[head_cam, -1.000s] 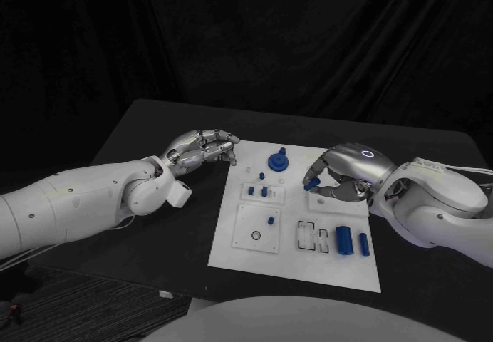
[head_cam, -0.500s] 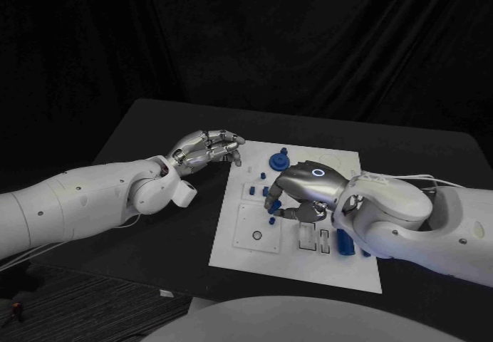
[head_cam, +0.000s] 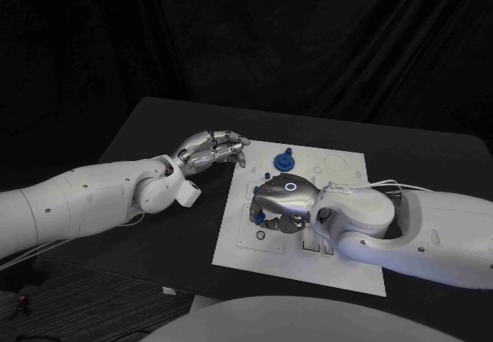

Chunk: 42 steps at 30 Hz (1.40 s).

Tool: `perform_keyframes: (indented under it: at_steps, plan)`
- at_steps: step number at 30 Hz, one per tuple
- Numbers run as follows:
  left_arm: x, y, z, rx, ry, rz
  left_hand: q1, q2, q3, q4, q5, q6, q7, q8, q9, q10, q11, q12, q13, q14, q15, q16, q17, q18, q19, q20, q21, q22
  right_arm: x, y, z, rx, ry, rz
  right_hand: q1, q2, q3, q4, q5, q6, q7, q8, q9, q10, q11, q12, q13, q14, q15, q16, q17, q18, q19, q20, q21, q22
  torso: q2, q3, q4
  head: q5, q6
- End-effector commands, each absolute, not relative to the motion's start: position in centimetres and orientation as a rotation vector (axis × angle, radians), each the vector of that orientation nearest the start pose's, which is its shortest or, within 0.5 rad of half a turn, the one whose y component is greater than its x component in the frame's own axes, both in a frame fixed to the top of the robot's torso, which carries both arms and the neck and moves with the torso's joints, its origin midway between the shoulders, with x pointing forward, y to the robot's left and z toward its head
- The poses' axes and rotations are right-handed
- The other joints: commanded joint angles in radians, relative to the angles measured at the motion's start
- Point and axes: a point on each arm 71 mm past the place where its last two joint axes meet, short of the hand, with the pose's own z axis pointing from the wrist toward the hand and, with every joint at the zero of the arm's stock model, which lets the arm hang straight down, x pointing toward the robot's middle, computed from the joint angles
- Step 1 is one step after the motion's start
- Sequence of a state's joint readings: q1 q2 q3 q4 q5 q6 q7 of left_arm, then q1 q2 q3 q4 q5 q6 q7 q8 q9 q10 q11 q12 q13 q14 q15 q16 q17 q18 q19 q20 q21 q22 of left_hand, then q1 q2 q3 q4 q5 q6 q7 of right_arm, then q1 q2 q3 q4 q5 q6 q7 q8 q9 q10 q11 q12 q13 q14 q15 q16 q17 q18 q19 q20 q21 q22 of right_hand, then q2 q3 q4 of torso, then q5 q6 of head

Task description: Assemble the parts on the task board

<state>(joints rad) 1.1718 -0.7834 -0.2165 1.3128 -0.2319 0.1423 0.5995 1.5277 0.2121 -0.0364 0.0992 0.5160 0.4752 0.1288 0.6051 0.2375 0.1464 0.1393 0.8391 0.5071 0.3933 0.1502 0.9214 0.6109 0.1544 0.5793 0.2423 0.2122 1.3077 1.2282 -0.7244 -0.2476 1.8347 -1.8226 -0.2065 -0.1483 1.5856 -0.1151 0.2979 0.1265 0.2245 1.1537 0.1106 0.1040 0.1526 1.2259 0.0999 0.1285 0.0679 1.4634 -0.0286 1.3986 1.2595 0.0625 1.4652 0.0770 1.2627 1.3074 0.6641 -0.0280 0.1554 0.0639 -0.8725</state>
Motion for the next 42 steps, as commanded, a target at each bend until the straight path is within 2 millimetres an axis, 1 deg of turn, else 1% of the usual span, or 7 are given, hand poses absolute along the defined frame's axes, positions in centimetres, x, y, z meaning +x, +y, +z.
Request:
perform_keyframes:
  at_steps: [1, 6, 10, 19, 24, 33, 42]
  plan:
    - [47.6, 21.5, -25.0, -0.753, 1.692, -1.826, -0.01, -0.002, 0.006, -0.002, 0.006, 0.008, 0.002, -0.005, -0.001, 0.006, 0.0, -0.005, -0.001, 0.001, 0.002, -0.005, -0.001, 0.01, -0.007, 0.001, -0.001, 0.003, 36.3, -6.5, -22.3, -0.876, 1.673, 0.774, -0.002, -0.004, -0.001, -0.007, 0.005, -0.007, 0.002, -0.005, -0.001, 0.063, -0.057, 0.003, 0.004, 0.05, -0.005, 0.005, 0.0, -0.001, 0.011, -0.005, 0.005, 0.182, -0.001, -0.0005, -0.0038, 0.006, 0.0]
    - [47.7, 21.5, -25.0, -0.753, 1.693, -1.825, -0.011, -0.002, 0.008, -0.002, 0.006, 0.008, 0.002, -0.005, -0.002, 0.007, 0.0, -0.006, -0.002, 0.001, 0.002, -0.006, -0.001, 0.01, -0.008, 0.001, -0.001, 0.004, 36.3, -6.6, -23.0, -0.879, 1.699, 0.764, -0.004, -0.007, 0.0, -0.008, 0.004, -0.011, 0.004, -0.009, -0.002, 0.062, -0.056, 0.0, 0.004, 0.05, -0.004, 0.004, -0.001, -0.001, 0.01, -0.005, 0.006, 0.182, -0.002, 0.001, 0.0006, 0.007, 0.0]
    - [47.7, 21.7, -25.0, -0.754, 1.693, -1.821, -0.011, -0.002, 0.01, -0.003, 0.006, 0.008, 0.002, -0.005, -0.002, 0.007, 0.0, -0.007, -0.002, 0.001, 0.002, -0.007, -0.002, 0.009, -0.009, 0.001, -0.001, 0.004, 36.1, -6.6, -23.4, -0.875, 1.706, 0.77, -0.005, -0.008, 0.001, -0.009, 0.003, -0.016, 0.005, -0.013, -0.003, 0.062, -0.055, -0.001, 0.004, 0.05, -0.003, 0.005, 0.0, -0.001, 0.011, -0.005, 0.006, 0.182, -0.002, 0.0007, -0.0037, 0.012, 0.0]
    - [47.7, 21.6, -25.1, -0.754, 1.698, -1.825, -0.013, -0.002, 0.019, -0.004, 0.006, 0.008, 0.002, -0.006, -0.003, 0.009, 0.002, -0.009, -0.005, 0.0, 0.002, -0.009, -0.003, 0.008, -0.013, 0.0, -0.002, 0.006, 35.6, -6.4, -23.9, -0.868, 1.711, 0.791, -0.006, -0.007, 0.003, -0.01, 0.002, -0.016, 0.005, -0.014, -0.003, 0.065, -0.056, -0.001, 0.005, 0.05, -0.003, 0.006, 0.002, -0.001, 0.011, -0.004, 0.008, 0.183, -0.002, 0.0001, -0.002, 0.011, 0.0]
    - [47.7, 21.6, -25.1, -0.756, 1.701, -1.826, -0.013, -0.002, 0.021, -0.005, 0.007, 0.007, 0.002, -0.006, -0.003, 0.009, 0.002, -0.01, -0.006, 0.0, 0.002, -0.009, -0.003, 0.008, -0.014, 0.0, -0.003, 0.007, 35.4, -6.3, -24.1, -0.859, 1.708, 0.802, -0.006, -0.007, 0.003, -0.011, 0.001, -0.012, 0.004, -0.012, -0.002, 0.068, -0.056, -0.001, 0.006, 0.05, -0.004, 0.006, 0.002, -0.001, 0.011, -0.004, 0.007, 0.183, -0.001, 0.0005, -0.0033, 0.015, 0.0]
    - [47.7, 21.5, -25.2, -0.758, 1.707, -1.827, -0.015, -0.002, 0.028, -0.006, 0.006, 0.007, 0.003, -0.006, -0.003, 0.01, 0.002, -0.012, -0.008, 0.0, 0.002, -0.011, -0.004, 0.008, -0.016, -0.001, -0.003, 0.008, 35.2, -6.4, -24.4, -0.852, 1.712, 0.81, -0.009, -0.008, 0.003, -0.011, 0.001, -0.007, 0.003, -0.01, 0.0, 0.072, -0.057, 0.0, 0.007, 0.05, -0.004, 0.006, 0.002, -0.001, 0.011, -0.005, 0.008, 0.182, -0.002, 0.0003, -0.0024, 0.019, 0.0]
    - [47.7, 21.6, -25.3, -0.761, 1.713, -1.825, -0.016, -0.002, 0.033, -0.008, 0.006, 0.007, 0.003, -0.006, -0.004, 0.011, 0.003, -0.013, -0.009, 0.0, 0.002, -0.012, -0.004, 0.007, -0.018, -0.001, -0.004, 0.01, 35.1, -6.5, -24.6, -0.848, 1.719, 0.806, -0.01, -0.009, 0.003, -0.012, 0.0, -0.003, 0.002, -0.009, 0.002, 0.074, -0.058, 0.0, 0.008, 0.05, -0.005, 0.006, 0.002, -0.001, 0.01, -0.005, 0.007, 0.182, -0.002, 0.0007, -0.0021, 0.018, 0.0]
